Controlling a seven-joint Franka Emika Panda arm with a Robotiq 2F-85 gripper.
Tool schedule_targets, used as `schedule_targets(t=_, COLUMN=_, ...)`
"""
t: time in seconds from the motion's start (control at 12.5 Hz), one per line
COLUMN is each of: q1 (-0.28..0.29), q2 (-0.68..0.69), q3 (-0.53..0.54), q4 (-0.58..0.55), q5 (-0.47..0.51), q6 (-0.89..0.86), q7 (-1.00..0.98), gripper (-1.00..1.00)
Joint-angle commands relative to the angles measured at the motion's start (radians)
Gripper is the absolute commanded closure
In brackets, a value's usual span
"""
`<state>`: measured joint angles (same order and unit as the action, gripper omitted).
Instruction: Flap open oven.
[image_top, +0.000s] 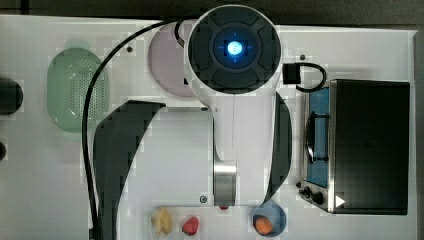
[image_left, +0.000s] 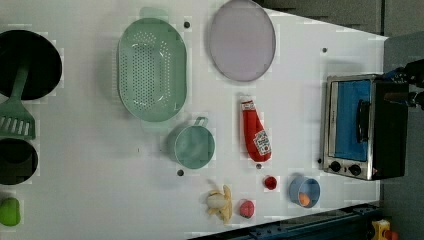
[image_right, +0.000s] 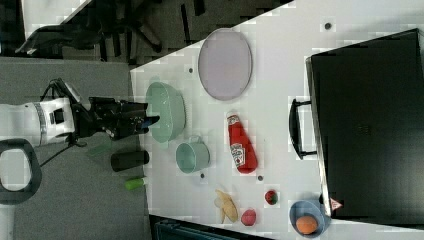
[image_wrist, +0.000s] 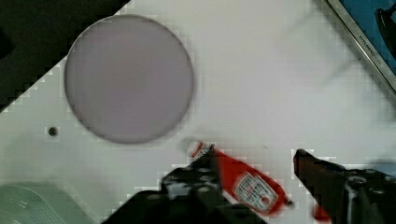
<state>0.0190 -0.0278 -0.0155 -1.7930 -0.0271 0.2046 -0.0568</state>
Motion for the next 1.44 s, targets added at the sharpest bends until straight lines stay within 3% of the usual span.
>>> schedule_targets(t=0.08, q1=-0.011, q2=-0.337, q3=-0.052, q4=-0.153, q5=-0.009, q6=-0.203, q7=0.106, gripper=-0.59)
schedule_targets(t=0.24, q1=-0.011, q2=-0.337, q3=-0.052, q4=-0.153, q5=-0.009, q6=-0.203, q7=0.106, gripper=-0.99)
schedule_targets(t=0.4, q1=-0.011, q2=-0.337, q3=-0.052, q4=-0.153, q5=-0.009, q6=-0.203, q7=0.106, gripper=-1.00)
schedule_targets(t=0.48, q1=-0.011, q2=-0.337, q3=-0.052, q4=-0.153, q5=-0.009, q6=-0.203, q7=0.106, gripper=-0.90)
schedule_targets(t=0.96, q1=-0.012, q2=-0.336, q3=-0.059, q4=-0.167, q5=-0.010, q6=-0.204, q7=0.106, gripper=0.57)
schedule_targets(t=1.04, q1=-0.013, q2=-0.335, q3=-0.062, q4=-0.178, q5=-0.014, q6=-0.202, q7=0.101, gripper=0.65)
schedule_targets(t=1.44, q1=-0.015, q2=-0.305, q3=-0.104, q4=-0.224, q5=-0.028, q6=-0.153, q7=-0.142, gripper=0.65)
